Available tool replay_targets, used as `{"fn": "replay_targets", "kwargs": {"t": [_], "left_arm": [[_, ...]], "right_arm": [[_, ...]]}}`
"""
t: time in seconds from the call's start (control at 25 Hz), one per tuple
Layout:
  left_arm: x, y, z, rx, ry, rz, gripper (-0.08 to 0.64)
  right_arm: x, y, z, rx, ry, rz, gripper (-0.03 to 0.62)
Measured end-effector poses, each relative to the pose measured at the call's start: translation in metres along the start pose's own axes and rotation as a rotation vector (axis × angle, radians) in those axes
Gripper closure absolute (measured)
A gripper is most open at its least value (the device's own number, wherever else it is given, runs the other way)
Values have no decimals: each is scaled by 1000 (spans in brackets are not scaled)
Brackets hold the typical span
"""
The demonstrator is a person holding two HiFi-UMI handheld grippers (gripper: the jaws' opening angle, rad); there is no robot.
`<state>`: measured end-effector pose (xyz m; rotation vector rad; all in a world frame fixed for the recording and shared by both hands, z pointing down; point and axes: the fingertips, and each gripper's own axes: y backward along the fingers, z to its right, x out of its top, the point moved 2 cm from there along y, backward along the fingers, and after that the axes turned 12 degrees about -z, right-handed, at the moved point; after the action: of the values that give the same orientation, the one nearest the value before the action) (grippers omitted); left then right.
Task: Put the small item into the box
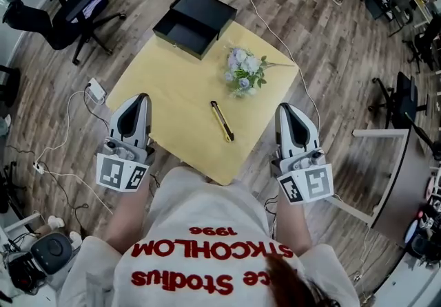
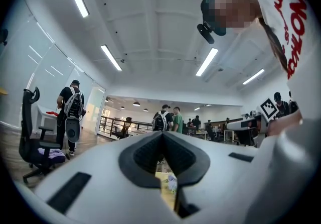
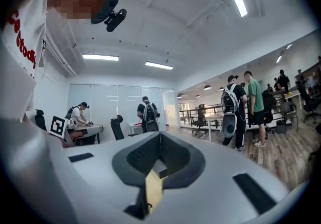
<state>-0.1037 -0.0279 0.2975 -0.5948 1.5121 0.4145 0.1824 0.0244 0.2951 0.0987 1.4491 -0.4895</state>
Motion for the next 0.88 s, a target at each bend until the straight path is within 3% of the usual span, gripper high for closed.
{"fn": "replay_targets", "kwargs": {"t": [0.48, 0.88], "left_arm": [[-16, -33, -7, -40, 4, -29, 558], [-57, -61, -33, -52, 29, -85, 558]], "right_arm": [[-27, -34, -5, -38, -12, -98, 588], [-82, -79, -14, -5, -44, -265, 586]]}}
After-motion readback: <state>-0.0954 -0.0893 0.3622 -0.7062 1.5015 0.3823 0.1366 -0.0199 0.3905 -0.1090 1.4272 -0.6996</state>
